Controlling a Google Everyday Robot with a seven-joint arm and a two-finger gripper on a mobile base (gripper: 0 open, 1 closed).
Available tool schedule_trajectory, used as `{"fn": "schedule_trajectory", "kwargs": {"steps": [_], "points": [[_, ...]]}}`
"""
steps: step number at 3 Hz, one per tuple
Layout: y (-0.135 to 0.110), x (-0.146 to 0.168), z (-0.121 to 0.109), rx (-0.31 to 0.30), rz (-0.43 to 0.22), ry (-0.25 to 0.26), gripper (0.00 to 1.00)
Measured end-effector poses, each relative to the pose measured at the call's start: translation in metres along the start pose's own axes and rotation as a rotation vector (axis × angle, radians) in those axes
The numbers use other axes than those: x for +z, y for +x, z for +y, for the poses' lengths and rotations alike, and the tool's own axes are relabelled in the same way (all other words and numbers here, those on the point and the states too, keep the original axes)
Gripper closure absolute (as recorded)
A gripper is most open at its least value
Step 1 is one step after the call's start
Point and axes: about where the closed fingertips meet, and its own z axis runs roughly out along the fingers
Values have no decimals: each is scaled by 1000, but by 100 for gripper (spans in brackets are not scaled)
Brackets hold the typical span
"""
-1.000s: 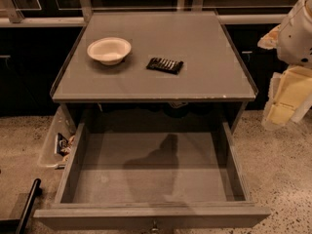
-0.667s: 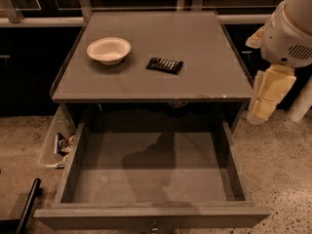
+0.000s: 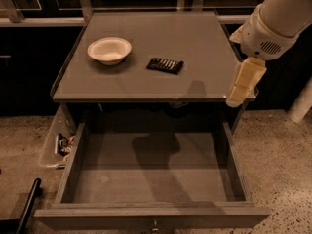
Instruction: Place rxbar chocolate into top drawer
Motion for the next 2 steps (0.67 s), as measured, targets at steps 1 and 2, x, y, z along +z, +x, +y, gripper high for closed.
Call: {"fn": "schedule_trajectory", "kwargs": {"steps": [1,2], "points": [[-3,15,-24,-3,-56,22,0],[-7,28,-25,-5,-62,33,0]]}}
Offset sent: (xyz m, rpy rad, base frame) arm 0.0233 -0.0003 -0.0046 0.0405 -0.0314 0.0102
